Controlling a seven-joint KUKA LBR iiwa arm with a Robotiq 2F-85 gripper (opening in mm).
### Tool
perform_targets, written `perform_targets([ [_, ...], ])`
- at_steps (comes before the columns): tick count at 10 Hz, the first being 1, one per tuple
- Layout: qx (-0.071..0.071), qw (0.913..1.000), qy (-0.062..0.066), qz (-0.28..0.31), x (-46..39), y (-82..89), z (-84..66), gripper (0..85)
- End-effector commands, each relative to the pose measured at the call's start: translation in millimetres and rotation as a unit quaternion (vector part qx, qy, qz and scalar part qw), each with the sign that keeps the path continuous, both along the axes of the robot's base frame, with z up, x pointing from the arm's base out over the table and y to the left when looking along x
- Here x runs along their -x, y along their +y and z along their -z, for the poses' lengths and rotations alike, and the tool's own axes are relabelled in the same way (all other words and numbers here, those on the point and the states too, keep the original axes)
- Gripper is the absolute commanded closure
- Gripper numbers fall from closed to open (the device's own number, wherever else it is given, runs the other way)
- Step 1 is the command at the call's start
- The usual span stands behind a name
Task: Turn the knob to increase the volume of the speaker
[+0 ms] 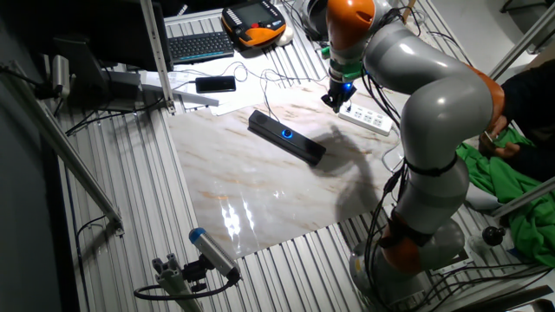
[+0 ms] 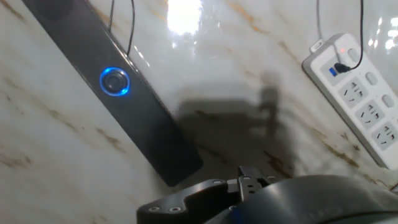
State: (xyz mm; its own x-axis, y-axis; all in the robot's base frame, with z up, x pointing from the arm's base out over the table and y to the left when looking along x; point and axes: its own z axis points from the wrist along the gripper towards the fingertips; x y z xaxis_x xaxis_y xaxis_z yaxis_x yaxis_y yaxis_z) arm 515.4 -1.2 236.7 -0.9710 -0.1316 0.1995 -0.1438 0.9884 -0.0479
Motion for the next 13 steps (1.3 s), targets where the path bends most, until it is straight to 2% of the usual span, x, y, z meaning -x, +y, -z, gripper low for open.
perform_targets([
  [1, 0.005, 1.0000, 0.000, 0.006, 0.0, 0.0, -0.2, 68.0],
  [2, -0.001, 0.9998, 0.008, 0.016, 0.0, 0.0, -0.2, 68.0],
  [3, 0.002, 0.9999, 0.008, 0.010, 0.0, 0.0, -0.2, 51.0],
  [4, 0.008, 0.9999, 0.008, 0.004, -1.2, 5.4, -1.1, 51.0],
  [5, 0.010, 0.9999, 0.007, 0.001, -3.8, 22.0, -1.0, 51.0],
  [6, 0.009, 0.9999, 0.005, 0.002, -2.4, 37.4, 4.0, 51.0],
  [9, -0.009, 0.9999, -0.003, 0.009, 3.1, 74.3, 34.3, 51.0],
  [10, -0.010, 0.9998, -0.001, 0.015, 4.0, 85.0, 43.4, 51.0],
  [11, -0.012, 0.9998, -0.002, 0.015, 3.6, 92.9, 50.3, 51.0],
  [12, -0.026, 0.9995, -0.006, 0.014, 2.0, 97.9, 58.6, 51.0],
  [13, -0.034, 0.9993, -0.010, 0.014, 0.5, 98.5, 66.9, 51.0],
])
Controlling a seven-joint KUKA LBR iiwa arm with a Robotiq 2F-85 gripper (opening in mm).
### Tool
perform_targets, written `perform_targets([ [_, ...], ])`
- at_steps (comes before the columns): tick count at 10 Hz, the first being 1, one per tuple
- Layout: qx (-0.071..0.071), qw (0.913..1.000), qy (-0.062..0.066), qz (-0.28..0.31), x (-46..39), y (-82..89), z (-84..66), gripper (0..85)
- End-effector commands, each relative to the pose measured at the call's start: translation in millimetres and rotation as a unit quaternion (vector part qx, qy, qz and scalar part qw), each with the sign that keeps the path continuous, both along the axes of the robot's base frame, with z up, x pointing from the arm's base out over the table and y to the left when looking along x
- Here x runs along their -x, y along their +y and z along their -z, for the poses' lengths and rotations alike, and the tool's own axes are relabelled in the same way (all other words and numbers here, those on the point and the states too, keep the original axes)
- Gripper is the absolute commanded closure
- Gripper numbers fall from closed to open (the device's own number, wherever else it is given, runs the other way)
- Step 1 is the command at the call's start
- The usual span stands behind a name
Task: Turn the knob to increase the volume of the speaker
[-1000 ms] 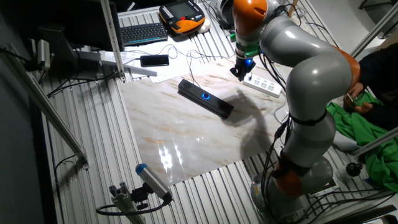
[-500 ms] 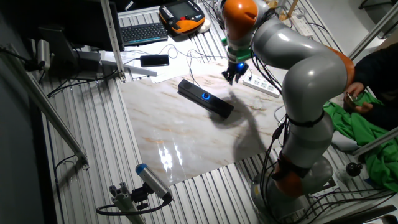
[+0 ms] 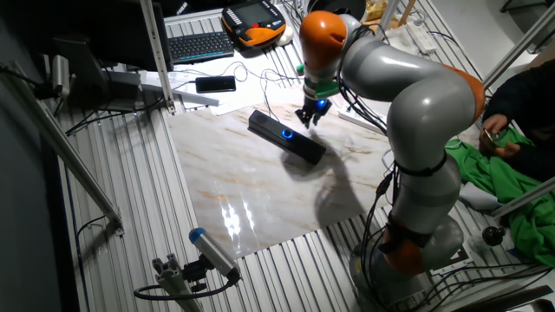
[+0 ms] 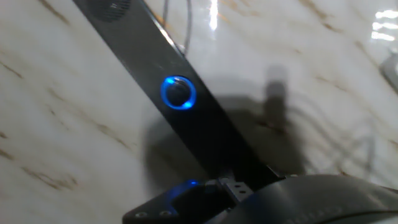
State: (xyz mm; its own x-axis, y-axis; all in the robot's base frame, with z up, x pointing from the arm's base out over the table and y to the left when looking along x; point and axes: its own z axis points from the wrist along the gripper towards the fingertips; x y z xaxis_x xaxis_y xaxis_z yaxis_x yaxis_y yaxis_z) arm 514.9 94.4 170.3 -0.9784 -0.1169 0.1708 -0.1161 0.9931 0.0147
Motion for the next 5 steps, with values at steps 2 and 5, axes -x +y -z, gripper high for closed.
perform_targets([
  [2, 0.003, 1.0000, -0.003, -0.002, -0.4, 2.4, 5.6, 51.0],
  [5, 0.003, 1.0000, 0.000, -0.008, -0.4, 2.4, 5.6, 51.0],
])
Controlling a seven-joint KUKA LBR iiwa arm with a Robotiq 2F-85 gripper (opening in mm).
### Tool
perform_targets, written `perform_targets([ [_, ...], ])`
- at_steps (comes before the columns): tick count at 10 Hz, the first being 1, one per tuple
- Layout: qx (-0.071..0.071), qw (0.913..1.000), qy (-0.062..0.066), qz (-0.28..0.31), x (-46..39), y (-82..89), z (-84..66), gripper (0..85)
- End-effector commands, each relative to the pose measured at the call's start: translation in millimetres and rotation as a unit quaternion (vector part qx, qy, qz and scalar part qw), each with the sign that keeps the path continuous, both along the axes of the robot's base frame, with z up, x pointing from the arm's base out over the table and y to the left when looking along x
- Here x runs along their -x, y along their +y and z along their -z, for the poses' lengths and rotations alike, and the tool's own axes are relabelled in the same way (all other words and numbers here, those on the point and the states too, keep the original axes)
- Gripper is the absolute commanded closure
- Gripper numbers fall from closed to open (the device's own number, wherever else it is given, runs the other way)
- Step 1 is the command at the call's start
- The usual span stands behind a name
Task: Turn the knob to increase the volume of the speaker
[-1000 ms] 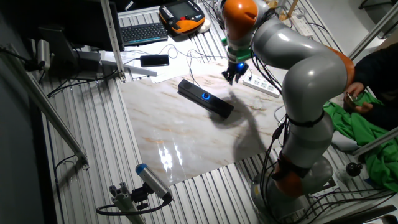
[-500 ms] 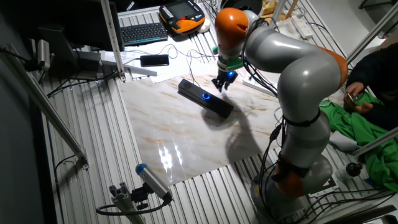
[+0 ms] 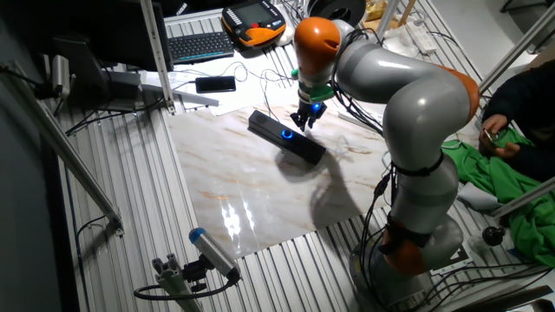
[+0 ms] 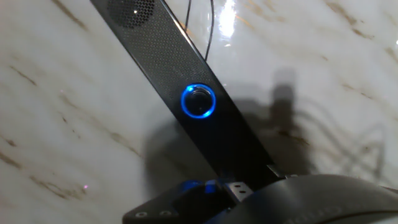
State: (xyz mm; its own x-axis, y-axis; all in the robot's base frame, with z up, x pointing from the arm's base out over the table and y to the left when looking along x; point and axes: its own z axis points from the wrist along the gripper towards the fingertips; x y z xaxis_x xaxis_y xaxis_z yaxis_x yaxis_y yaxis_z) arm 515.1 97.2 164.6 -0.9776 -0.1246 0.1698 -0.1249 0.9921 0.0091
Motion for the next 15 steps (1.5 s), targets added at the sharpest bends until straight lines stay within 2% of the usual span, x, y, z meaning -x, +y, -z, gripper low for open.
perform_targets([
  [1, -0.004, 1.0000, -0.001, 0.006, -0.1, -0.4, -0.1, 51.0],
  [2, -0.002, 1.0000, -0.008, 0.003, -0.1, -0.4, -0.1, 51.0],
  [5, -0.002, 0.9999, -0.013, -0.001, -0.1, -0.4, -0.1, 51.0],
  [7, 0.002, 1.0000, -0.008, -0.004, -0.1, -0.4, -0.1, 51.0],
  [9, 0.002, 1.0000, -0.009, -0.001, -0.7, 1.0, 0.3, 51.0],
  [10, 0.000, 0.9999, -0.011, -0.001, -6.1, 8.9, 3.4, 51.0],
  [11, -0.003, 0.9999, -0.011, -0.004, -11.3, 14.0, 6.7, 34.0],
  [13, -0.010, 0.9999, -0.005, -0.007, -21.9, 23.7, 13.8, 34.0],
  [15, -0.012, 0.9998, -0.011, -0.006, -29.2, 31.8, 21.2, 34.0],
])
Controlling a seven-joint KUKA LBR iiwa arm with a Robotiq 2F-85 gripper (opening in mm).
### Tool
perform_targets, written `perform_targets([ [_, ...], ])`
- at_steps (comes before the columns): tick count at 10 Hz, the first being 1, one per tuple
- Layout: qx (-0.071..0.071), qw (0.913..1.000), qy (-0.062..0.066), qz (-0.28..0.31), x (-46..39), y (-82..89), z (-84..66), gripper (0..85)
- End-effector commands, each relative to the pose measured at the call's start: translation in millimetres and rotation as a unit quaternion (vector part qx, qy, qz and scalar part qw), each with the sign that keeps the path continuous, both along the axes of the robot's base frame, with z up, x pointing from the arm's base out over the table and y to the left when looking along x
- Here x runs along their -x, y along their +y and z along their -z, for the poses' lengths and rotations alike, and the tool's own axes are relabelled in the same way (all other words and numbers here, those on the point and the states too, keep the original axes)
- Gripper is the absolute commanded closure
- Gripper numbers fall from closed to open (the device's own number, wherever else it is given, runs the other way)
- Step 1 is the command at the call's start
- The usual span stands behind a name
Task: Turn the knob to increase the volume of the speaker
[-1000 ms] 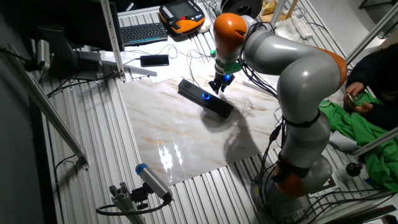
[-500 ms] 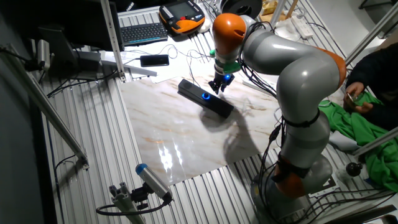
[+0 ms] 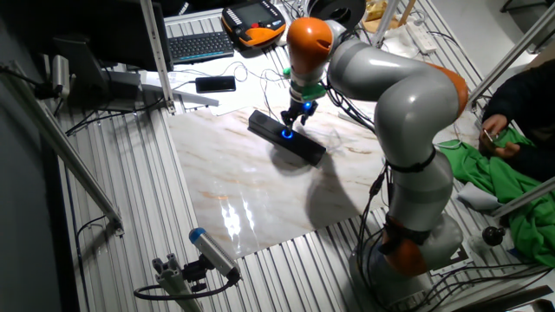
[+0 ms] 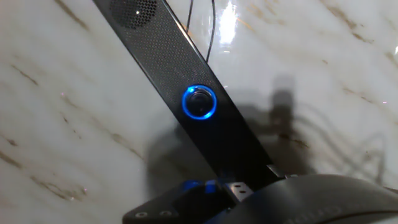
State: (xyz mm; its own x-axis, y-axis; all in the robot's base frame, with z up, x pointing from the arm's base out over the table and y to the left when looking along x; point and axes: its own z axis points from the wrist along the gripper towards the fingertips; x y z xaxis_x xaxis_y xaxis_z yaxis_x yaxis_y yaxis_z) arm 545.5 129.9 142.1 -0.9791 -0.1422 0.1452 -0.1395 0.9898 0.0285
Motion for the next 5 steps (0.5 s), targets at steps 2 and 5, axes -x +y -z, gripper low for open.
perform_targets([
  [2, -0.003, 1.0000, -0.004, -0.002, -3.3, 3.9, 10.9, 34.0],
  [5, -0.013, 0.9999, -0.011, -0.003, -6.6, 11.3, 28.0, 34.0],
])
